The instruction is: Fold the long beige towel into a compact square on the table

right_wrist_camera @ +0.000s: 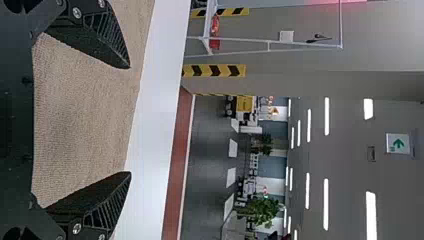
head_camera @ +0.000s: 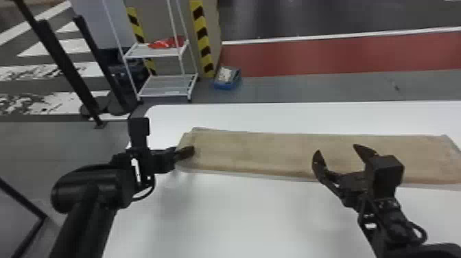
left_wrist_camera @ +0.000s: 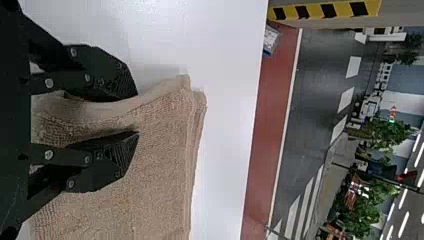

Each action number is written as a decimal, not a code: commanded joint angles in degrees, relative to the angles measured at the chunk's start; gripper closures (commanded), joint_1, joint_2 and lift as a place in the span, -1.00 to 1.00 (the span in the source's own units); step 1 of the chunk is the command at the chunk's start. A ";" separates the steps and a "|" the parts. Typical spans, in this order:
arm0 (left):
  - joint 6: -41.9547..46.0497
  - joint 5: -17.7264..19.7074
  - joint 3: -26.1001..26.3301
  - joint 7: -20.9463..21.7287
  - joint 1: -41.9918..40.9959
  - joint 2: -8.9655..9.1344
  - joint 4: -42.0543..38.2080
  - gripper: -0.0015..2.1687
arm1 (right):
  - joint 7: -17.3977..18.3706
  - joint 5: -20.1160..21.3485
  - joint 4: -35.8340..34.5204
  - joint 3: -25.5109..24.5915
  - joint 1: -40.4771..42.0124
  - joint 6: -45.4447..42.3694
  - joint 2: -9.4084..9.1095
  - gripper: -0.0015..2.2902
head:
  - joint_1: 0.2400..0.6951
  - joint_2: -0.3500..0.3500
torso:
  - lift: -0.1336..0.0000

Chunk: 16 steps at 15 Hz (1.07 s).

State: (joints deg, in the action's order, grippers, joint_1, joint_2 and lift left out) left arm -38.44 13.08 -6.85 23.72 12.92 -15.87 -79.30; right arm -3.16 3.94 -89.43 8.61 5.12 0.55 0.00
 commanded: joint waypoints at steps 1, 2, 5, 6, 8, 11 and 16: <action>-0.72 1.34 -0.62 -0.87 -2.28 0.31 -5.60 0.74 | 0.00 -0.07 0.05 -0.09 -0.02 -0.24 -0.05 -0.88 | 1.00 0.52 | -0.85; -1.77 2.48 -0.80 -1.66 -3.16 0.31 -8.15 0.74 | 0.00 -0.16 0.05 -0.17 -0.02 -0.24 -0.05 -0.88 | 1.00 0.52 | -0.85; -7.92 6.26 -2.11 -2.63 -4.39 0.49 -14.74 0.74 | 0.00 -0.51 0.05 -0.26 -0.02 -0.59 -0.05 -0.88 | 1.00 0.50 | -0.85; -10.91 7.58 -2.11 -3.33 -4.39 0.58 -16.68 0.74 | 0.00 -0.60 0.05 -0.35 -0.02 -0.94 -0.05 -0.88 | 1.00 0.49 | -0.85; -17.77 11.62 -1.85 -7.11 -4.22 1.10 -19.93 0.74 | 0.00 -1.22 0.05 -0.61 0.16 -1.47 -0.05 -0.88 | 1.00 0.45 | -0.85; -21.46 13.64 2.02 -12.21 -2.90 5.94 -23.53 0.74 | 0.00 -1.22 -0.83 -3.34 1.12 -2.70 -0.05 -0.88 | 1.00 0.38 | -0.85; -18.65 11.18 14.32 -18.27 1.93 14.29 -20.98 0.74 | 0.00 -5.26 -7.69 -13.88 6.22 -3.40 2.37 -0.88 | 1.00 -0.23 | -0.85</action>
State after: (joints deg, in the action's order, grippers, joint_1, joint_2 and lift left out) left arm -58.19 25.27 4.39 5.83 13.81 -3.79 -101.50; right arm -3.16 -0.38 -95.06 -1.54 9.68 -2.49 1.91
